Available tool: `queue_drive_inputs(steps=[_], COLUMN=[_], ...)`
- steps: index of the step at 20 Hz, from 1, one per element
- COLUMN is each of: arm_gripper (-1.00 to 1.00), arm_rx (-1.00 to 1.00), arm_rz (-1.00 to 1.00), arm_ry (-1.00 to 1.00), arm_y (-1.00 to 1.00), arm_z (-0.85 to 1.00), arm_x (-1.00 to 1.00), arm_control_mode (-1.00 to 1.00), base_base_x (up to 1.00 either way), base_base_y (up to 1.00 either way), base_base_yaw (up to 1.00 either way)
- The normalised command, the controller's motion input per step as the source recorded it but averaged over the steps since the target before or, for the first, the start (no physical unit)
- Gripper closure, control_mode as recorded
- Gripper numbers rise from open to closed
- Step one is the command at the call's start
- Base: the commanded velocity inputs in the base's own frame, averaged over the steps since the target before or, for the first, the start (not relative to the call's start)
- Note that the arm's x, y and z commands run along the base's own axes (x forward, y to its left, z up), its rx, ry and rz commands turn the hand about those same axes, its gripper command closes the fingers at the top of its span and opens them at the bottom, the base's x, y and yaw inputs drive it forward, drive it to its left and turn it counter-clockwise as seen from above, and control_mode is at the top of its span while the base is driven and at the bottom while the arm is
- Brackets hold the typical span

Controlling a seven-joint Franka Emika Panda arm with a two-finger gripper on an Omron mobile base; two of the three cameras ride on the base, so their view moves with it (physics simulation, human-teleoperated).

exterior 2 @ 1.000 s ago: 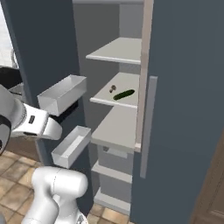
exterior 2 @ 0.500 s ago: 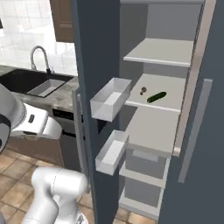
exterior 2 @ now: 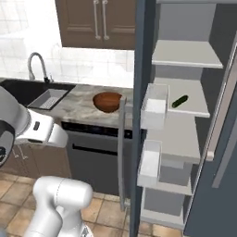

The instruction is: Take the garlic, mushroom, and cucumber from the freezer and place them in the bowl on the counter.

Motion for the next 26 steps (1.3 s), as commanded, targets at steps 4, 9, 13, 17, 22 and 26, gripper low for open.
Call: queue_drive_inputs(steps=[4, 9, 13, 17, 22, 26], arm_gripper=[1.0, 1.0, 1.0, 1.0, 1.0, 1.0], arm_rx=[0.0, 0.0, 0.0, 0.0, 0.0, 0.0], arm_rz=[0.0, 0.0, 0.0, 0.0, 0.0, 0.0], arm_ry=[0.0, 0.0, 0.0, 0.0, 0.0, 0.0], arm_y=[0.0, 0.0, 0.0, 0.0, 0.0, 0.0], arm_z=[0.0, 0.0, 0.0, 0.0, 0.0, 0.0], arm_x=[0.0, 0.0, 0.0, 0.0, 0.0, 0.0], arm_control_mode=[1.0, 1.0, 1.0, 1.0, 1.0, 1.0], base_base_x=[0.34, 0.52, 0.99, 1.0, 0.93, 0.79], base_base_y=[1.0, 1.0, 0.76, 0.17, -0.03, -0.23], base_base_yaw=[-0.46, -0.34, -0.14, -0.1, -0.08, -0.05])
